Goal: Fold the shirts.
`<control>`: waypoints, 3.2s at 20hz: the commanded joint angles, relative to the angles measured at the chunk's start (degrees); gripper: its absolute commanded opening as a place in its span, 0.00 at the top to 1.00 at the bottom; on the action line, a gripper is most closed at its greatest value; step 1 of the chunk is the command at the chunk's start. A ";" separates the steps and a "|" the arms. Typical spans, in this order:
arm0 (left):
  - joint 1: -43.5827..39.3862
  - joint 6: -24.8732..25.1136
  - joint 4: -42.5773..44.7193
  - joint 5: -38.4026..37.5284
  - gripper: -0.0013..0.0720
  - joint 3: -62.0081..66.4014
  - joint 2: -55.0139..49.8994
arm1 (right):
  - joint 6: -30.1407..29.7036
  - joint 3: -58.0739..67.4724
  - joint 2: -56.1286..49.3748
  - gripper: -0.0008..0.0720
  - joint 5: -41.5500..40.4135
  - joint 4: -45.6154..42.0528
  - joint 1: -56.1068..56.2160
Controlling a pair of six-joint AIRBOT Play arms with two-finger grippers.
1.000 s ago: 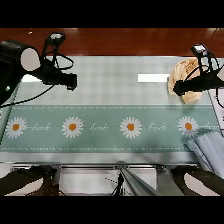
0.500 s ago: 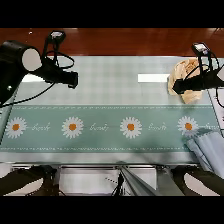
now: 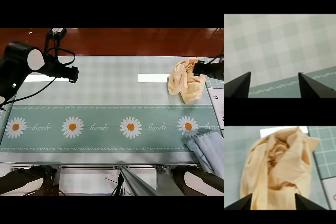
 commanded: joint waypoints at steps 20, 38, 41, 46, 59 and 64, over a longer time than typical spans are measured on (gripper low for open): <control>1.18 0.66 0.39 -10.78 0.04 12.35 0.02 | -21.35 14.40 -6.32 0.97 6.29 20.20 0.07; 1.16 0.39 -1.90 -27.50 0.04 35.15 15.30 | -20.31 25.68 10.97 0.97 31.47 37.51 31.52; 1.16 0.39 -2.86 -27.50 0.04 30.47 15.30 | -19.04 25.68 -0.98 0.96 26.29 34.73 45.70; 1.18 0.42 -2.78 -28.46 0.04 27.61 15.30 | -19.91 25.70 -20.50 0.31 17.79 33.86 59.21; 5.81 0.98 -7.72 -20.44 0.03 -21.88 22.29 | -21.77 24.20 -12.76 0.24 44.59 14.03 12.68; 29.22 13.79 -25.35 -16.70 0.03 -37.75 24.83 | -28.33 15.50 -12.76 0.23 44.63 38.16 -11.30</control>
